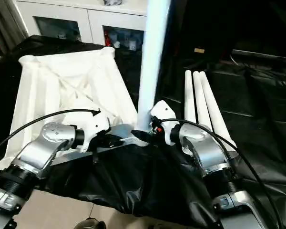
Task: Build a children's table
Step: Rotate leg to tighten
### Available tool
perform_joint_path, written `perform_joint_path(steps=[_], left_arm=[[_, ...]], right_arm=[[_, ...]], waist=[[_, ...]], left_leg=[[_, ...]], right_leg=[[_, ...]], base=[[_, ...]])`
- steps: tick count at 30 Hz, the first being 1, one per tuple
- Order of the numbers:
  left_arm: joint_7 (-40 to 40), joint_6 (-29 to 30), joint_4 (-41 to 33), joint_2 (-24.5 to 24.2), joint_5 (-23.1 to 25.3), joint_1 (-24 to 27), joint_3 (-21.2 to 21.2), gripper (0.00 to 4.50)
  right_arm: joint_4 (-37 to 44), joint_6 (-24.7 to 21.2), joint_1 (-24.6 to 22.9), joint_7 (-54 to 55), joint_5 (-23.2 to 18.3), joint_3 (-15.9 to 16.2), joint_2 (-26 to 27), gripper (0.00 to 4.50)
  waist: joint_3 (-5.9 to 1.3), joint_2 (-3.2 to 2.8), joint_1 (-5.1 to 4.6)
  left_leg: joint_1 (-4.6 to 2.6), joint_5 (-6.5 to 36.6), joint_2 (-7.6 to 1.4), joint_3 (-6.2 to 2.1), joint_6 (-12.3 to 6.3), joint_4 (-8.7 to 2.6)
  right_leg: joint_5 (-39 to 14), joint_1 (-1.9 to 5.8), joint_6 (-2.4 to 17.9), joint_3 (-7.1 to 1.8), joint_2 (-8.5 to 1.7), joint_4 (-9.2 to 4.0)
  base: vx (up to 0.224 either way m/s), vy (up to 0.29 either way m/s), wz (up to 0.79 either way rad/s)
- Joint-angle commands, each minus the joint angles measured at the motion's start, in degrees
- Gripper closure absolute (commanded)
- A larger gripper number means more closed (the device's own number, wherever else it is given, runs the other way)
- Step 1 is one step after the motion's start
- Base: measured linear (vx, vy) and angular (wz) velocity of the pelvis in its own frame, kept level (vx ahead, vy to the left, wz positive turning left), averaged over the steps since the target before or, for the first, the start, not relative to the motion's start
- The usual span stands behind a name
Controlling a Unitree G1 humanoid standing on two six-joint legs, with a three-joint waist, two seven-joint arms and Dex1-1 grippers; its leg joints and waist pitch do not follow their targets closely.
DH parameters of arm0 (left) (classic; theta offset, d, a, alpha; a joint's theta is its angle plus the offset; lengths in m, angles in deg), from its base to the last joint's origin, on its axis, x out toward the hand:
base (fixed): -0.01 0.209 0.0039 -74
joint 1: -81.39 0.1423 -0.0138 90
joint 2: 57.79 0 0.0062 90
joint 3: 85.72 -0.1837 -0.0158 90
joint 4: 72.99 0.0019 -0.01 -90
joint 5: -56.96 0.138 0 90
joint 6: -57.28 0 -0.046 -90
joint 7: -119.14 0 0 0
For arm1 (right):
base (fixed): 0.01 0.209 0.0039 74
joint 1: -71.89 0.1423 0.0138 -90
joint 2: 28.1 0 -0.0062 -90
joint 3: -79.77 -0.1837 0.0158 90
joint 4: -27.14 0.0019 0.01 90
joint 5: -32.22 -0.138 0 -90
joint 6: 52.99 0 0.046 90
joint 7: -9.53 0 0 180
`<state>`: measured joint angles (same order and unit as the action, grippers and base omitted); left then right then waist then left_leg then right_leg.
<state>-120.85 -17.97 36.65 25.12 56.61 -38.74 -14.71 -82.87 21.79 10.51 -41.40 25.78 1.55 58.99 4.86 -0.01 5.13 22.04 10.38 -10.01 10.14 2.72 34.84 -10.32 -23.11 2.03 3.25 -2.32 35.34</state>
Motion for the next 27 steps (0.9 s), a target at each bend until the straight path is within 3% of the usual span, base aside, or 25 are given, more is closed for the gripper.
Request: perform_joint_path(steps=[1, 3, 4, 13, 19, 27], left_arm=[[-1.1, -1.5, -3.2, 0.0, -0.9, -0.4, -0.6, 4.5], [-1.1, -1.5, -3.2, 0.0, -0.8, -0.3, -0.6, 4.5], [-1.1, -1.5, -3.2, 0.0, -0.8, -0.3, -0.6, 4.5], [2.1, 0.2, -1.8, 1.4, 0.1, -0.8, 0.3, 4.5], [17.9, 7.1, 3.8, 9.3, 2.8, -5.6, 3.6, 4.5], [27.0, 10.1, 6.5, 16.8, 4.0, -9.0, 3.8, 4.5]], right_arm=[[1.2, -0.6, -0.9, -0.5, 0.3, 0.6, -0.3, 1.49], [1.0, -0.5, -0.9, -0.4, 0.5, 0.8, -0.3, 1.74], [1.0, -0.5, -0.9, -0.4, 0.5, 0.8, -0.3, 1.74], [-0.3, -1.6, -1.2, 2.2, 0.9, 0.5, 1.1, 1.85], [-9.8, -2.4, 1.1, 20.0, 1.0, -5.4, 10.2, 1.85], [-17.9, -0.1, 5.3, 35.0, 1.6, -8.6, 19.6, 1.85]], waist=[[-4.92, -0.47, -0.13], [-4.93, -0.49, -0.16], [-4.94, -0.25, -0.15], [-5.12, -0.32, -0.09], [-4.99, -0.09, -0.44], [-5.16, -0.13, -0.76]], left_leg=[[-1.33, 8.3, -3.54, -1.27, -2.16, -3.89], [-1.22, 7.9, -3.51, -1.3, -2.16, -3.89], [-1.23, 7.9, -3.49, -1.29, -2.24, -3.87], [-1.2, 7.1, -3.51, -1.25, -2.28, -3.77], [-1.54, 9.9, -3.36, -1.25, -0.08, -3.86], [-1.26, 9.4, -3.2, -1.38, -0.32, -3.92]], right_leg=[[-8.5, 3.15, 12.6, -3.28, -6.03, -3.97], [-8.1, 3.21, 12.6, -3.22, -6.04, -3.92], [-8.3, 3.25, 12.6, -3.22, -6.07, -3.88], [-8.2, 3.25, 12.5, -3.15, -6.11, -3.84], [-15.6, 2.98, 11.3, -3.02, -6.42, -4.78], [-14.9, 3.11, 10.2, -2.77, -6.55, -4.92]], base=[[0.0, 0.0, 0.0], [0.0, 0.0, 0.0], [0.0, 0.0, 0.0], [0.0, 0.0, 0.0], [0.0, 0.0, 0.0], [0.0, 0.0, 0.0]])
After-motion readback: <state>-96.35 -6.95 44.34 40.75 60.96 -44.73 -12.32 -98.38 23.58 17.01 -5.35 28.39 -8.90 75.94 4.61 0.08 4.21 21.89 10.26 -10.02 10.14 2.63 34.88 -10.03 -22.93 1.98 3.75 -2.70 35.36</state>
